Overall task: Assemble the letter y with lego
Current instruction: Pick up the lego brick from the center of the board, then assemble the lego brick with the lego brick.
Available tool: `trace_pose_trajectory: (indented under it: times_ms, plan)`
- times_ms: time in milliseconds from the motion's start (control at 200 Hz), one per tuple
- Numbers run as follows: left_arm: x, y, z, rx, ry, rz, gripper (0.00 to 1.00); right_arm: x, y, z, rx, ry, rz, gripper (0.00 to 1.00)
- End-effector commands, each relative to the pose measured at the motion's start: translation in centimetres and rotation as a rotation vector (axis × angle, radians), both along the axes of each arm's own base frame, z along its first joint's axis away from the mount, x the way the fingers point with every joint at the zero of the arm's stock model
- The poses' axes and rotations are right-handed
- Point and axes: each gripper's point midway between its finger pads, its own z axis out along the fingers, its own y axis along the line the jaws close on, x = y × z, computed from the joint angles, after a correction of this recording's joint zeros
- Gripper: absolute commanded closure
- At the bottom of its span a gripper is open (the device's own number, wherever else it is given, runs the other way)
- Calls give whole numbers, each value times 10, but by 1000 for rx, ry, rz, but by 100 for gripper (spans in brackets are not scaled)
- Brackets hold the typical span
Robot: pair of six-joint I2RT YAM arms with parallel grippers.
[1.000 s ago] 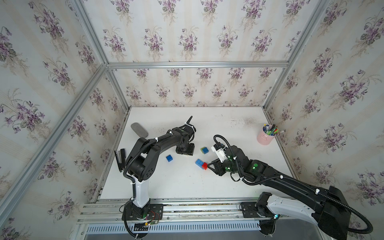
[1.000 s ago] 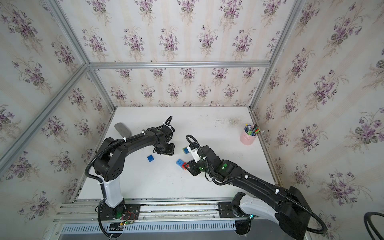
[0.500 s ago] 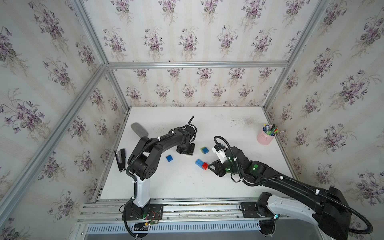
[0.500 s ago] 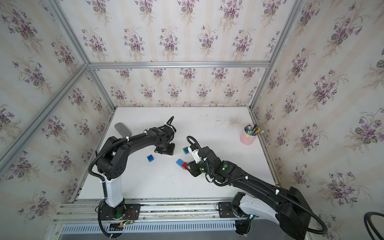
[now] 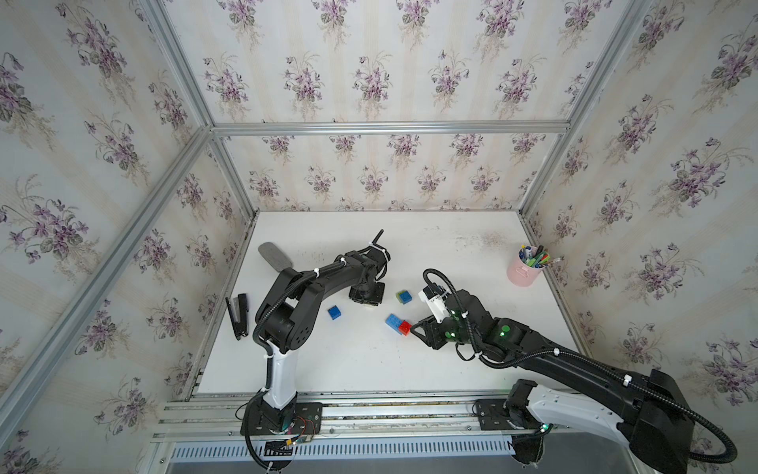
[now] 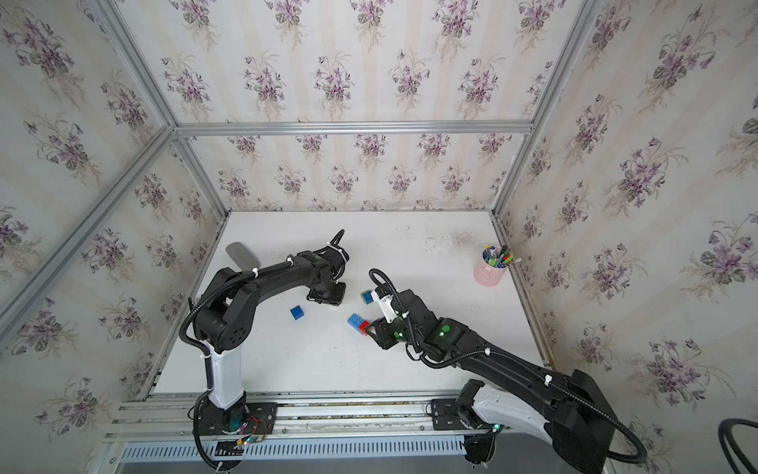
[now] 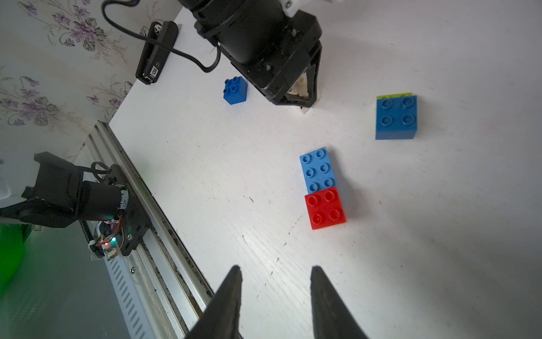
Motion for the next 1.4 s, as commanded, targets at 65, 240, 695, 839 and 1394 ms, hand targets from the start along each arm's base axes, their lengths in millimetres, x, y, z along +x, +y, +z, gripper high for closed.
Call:
trace_pose_trajectory:
  times_ms: [65, 240, 695, 839, 1394]
  plan:
    - [-5, 0, 16, -17, -17, -22, 67, 0, 0, 0, 16, 8, -12, 60]
    - [-20, -9, 34, -64, -25, -82, 67, -4, -5, -4, 11, 16, -15, 60]
    - [-60, -42, 45, -119, 3, -270, 68, -19, -18, -15, 18, 54, -24, 59]
    - [-64, -51, 40, -118, 15, -309, 69, -19, -17, -14, 25, 48, -24, 59]
    - [-65, -61, 28, -73, 23, -384, 70, -19, -16, -14, 23, 48, -16, 59]
